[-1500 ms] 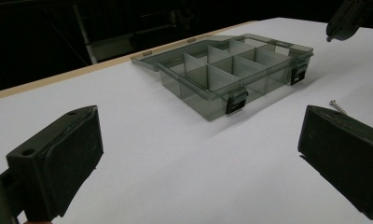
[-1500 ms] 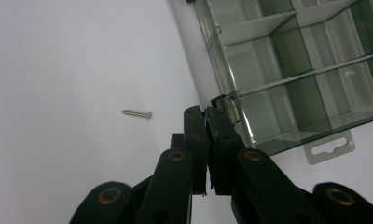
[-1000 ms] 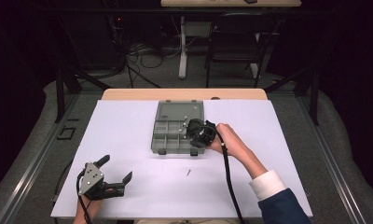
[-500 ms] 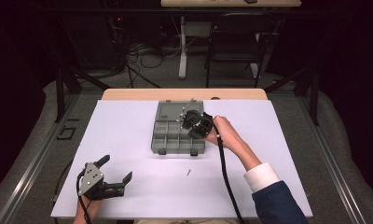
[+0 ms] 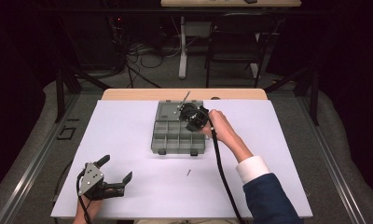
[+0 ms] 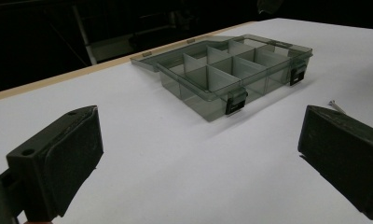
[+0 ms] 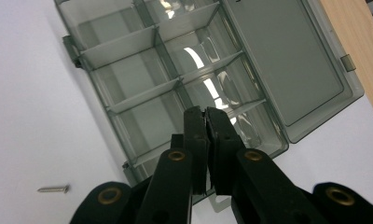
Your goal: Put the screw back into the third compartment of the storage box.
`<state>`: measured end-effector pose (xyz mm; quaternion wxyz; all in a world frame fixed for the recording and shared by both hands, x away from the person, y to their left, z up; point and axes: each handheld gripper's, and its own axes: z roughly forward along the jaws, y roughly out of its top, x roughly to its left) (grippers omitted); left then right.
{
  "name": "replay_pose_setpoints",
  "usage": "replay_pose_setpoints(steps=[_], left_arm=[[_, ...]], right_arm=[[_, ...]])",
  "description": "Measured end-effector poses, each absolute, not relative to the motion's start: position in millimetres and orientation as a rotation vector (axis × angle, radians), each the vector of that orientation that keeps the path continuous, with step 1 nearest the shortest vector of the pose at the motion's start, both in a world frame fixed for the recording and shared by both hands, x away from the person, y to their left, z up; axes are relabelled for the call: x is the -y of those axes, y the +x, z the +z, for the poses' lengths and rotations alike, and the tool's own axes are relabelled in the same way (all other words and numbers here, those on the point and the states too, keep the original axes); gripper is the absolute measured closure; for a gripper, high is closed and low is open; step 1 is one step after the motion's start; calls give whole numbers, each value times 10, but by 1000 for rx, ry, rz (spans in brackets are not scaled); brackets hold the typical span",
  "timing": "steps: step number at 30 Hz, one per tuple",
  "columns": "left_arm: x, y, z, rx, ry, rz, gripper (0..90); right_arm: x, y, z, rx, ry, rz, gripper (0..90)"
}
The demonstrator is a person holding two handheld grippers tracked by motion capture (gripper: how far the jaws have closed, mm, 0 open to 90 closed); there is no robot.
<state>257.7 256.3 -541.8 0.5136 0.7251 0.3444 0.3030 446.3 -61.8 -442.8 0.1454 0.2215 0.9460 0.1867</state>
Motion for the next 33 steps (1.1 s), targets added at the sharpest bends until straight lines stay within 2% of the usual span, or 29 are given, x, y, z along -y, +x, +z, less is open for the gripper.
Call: replay_pose_setpoints(steps=[22,30,33], left_arm=[[-2571,2573,-5415,-826,1746,727,0],[-2572,2573,-5416,-824,1742,730,0],[-2573,2574,-5416,-824,1743,731,0]], right_arm=[[364,4798,-4758,-2717,767,459,872],[408,4790,-4740,-2706,805,489,734],[445,4734,-4686,-2713,807,515,656]])
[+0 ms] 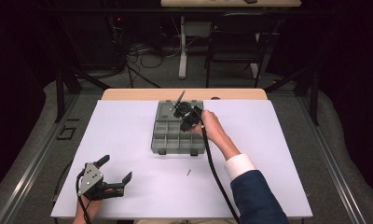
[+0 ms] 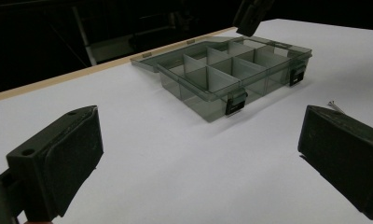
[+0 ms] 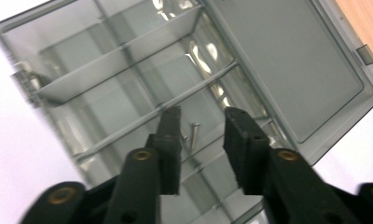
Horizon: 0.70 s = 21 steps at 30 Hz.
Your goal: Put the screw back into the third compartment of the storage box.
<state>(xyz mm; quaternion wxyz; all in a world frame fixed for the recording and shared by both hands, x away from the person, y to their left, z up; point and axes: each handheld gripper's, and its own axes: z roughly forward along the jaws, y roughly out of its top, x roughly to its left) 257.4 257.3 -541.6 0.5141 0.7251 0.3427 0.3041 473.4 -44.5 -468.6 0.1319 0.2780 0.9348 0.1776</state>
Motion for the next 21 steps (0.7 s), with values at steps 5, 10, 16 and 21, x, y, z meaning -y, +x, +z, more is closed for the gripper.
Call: replay_pose_setpoints(steps=[5,10,16,21], left_arm=[[-2570,2574,-5415,-823,1747,729,0],[-2568,2575,-5415,-826,1746,730,0],[-2564,2576,-5416,-826,1747,727,0],[-2565,2576,-5417,-828,1747,728,0]], right_arm=[[507,4579,-4625,-2731,771,554,494],[584,4401,-4605,-2769,730,564,361],[648,4148,-4627,-2799,697,582,223],[674,3949,-4664,-2823,653,586,164]])
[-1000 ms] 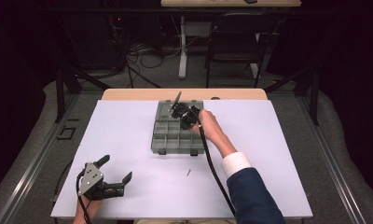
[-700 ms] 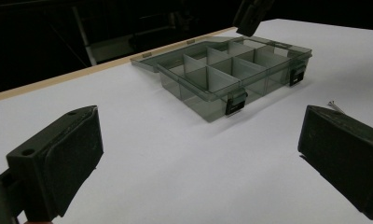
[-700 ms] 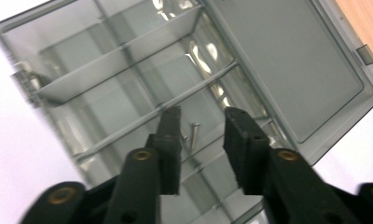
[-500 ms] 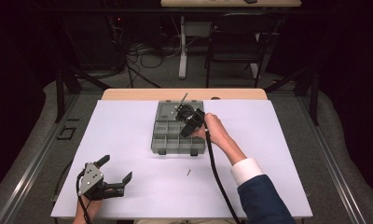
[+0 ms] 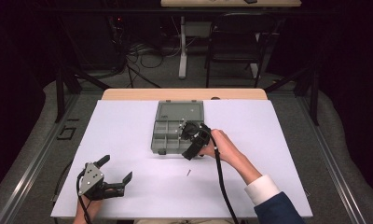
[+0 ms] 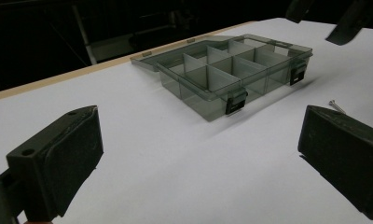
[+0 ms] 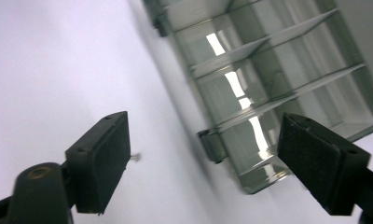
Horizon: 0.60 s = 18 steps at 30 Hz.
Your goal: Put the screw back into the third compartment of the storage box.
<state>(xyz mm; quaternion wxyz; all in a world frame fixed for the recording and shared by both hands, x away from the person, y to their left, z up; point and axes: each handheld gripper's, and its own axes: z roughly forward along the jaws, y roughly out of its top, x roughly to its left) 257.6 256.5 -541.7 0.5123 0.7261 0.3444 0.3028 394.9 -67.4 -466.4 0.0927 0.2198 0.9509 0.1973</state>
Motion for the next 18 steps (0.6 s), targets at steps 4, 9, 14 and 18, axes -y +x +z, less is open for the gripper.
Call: replay_pose_setpoints(steps=[4,9,14,18], left_arm=[[-2562,2578,-5418,-826,1750,727,0],[-2558,2575,-5419,-827,1748,726,0],[-2554,2569,-5417,-824,1751,729,0],[-2555,2577,-5421,-827,1751,731,0]], right_arm=[[676,3811,-4698,-2843,611,613,151],[675,3688,-4765,-2845,579,640,200],[661,3622,-4902,-2859,547,621,346],[633,3608,-5047,-2889,524,606,474]])
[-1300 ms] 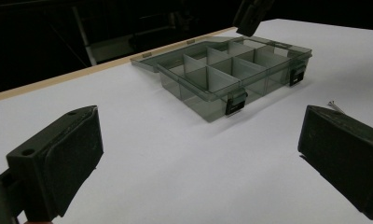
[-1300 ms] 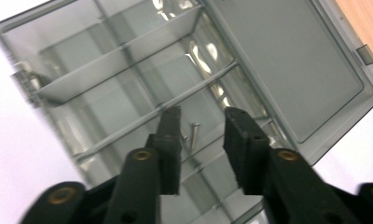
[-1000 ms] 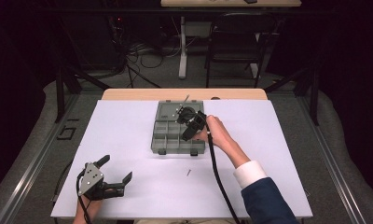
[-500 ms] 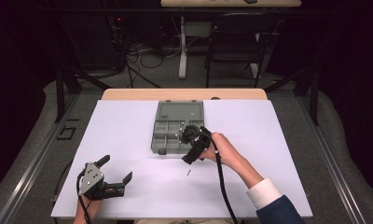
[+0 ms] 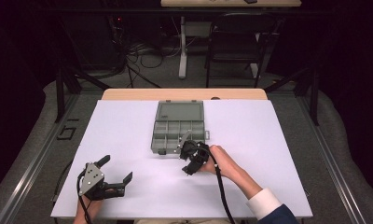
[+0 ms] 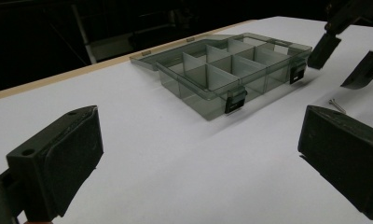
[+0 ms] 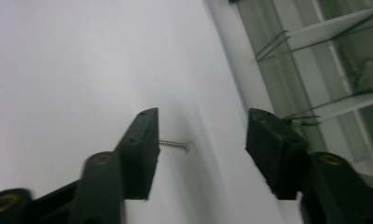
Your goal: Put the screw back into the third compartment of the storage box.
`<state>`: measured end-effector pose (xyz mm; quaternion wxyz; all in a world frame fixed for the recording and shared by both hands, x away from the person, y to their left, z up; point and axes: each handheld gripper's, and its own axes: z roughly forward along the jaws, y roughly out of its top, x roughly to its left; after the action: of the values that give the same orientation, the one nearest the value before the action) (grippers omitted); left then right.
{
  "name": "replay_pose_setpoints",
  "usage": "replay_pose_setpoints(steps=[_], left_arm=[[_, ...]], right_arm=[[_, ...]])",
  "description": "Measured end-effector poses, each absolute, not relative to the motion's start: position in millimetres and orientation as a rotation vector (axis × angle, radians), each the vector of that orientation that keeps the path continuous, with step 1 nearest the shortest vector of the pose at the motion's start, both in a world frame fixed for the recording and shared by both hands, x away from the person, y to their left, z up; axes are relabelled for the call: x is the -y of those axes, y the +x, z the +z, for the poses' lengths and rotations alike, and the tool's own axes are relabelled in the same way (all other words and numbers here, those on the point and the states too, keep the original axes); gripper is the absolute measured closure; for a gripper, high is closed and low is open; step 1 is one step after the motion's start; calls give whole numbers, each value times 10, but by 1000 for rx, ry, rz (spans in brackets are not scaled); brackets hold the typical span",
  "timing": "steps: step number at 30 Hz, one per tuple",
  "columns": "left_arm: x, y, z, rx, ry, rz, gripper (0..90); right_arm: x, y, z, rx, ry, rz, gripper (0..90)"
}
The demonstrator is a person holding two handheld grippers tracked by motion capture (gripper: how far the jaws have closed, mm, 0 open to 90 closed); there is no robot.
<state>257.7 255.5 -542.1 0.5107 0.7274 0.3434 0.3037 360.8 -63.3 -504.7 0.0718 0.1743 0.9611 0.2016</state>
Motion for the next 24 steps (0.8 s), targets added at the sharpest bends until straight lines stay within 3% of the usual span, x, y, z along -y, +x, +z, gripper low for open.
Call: replay_pose_setpoints(steps=[5,9,15,24], left_arm=[[-2558,2575,-5419,-826,1755,730,0],[-2555,2576,-5421,-828,1754,731,0],[-2553,2573,-5419,-828,1752,724,0],[-2555,2577,-5421,-832,1751,726,0]], right_arm=[[591,3636,-5202,-2914,497,590,677],[588,3659,-5267,-2965,478,577,759],[653,3716,-5318,-2999,526,550,774],[758,3666,-5283,-3008,522,604,715]])
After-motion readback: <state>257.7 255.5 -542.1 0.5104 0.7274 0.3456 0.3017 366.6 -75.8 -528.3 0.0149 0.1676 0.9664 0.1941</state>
